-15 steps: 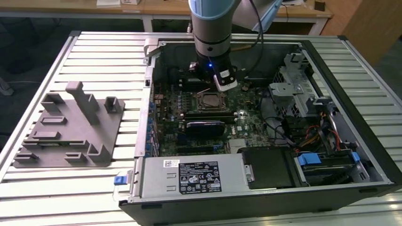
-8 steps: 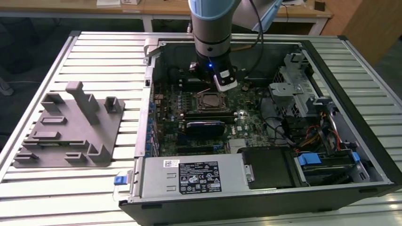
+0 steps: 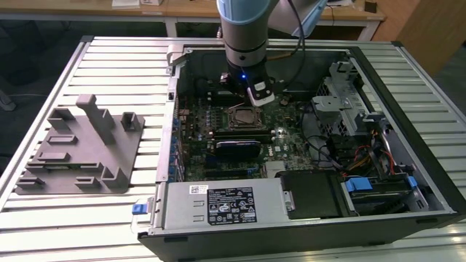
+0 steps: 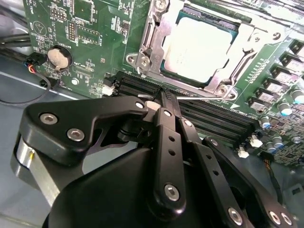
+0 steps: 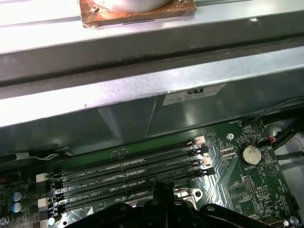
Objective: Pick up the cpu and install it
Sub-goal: 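Install the first cpu locking lever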
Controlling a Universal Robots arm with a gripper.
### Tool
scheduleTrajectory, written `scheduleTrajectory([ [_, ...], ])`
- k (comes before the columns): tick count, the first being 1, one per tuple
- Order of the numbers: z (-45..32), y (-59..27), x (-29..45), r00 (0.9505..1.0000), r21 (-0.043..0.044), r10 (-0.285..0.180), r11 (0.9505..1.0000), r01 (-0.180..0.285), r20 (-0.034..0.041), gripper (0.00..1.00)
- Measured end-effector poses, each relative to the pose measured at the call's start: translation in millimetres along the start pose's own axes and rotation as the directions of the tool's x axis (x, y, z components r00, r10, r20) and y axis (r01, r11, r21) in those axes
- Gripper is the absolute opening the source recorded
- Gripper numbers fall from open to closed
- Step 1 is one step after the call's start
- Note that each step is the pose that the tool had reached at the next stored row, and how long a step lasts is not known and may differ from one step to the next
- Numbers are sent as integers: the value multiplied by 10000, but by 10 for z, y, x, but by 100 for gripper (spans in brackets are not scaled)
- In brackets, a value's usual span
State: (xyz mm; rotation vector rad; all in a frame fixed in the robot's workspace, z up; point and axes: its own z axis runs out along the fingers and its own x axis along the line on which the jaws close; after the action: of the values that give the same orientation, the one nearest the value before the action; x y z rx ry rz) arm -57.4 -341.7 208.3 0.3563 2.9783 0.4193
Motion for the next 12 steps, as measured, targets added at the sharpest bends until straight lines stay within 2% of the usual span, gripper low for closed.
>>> scheduleTrajectory([
  [8, 38, 39, 15, 10000, 156, -16, 9999, 15, 43, 11],
  [12, 56, 52, 21, 9999, 324, -34, 9995, 30, 99, 11],
])
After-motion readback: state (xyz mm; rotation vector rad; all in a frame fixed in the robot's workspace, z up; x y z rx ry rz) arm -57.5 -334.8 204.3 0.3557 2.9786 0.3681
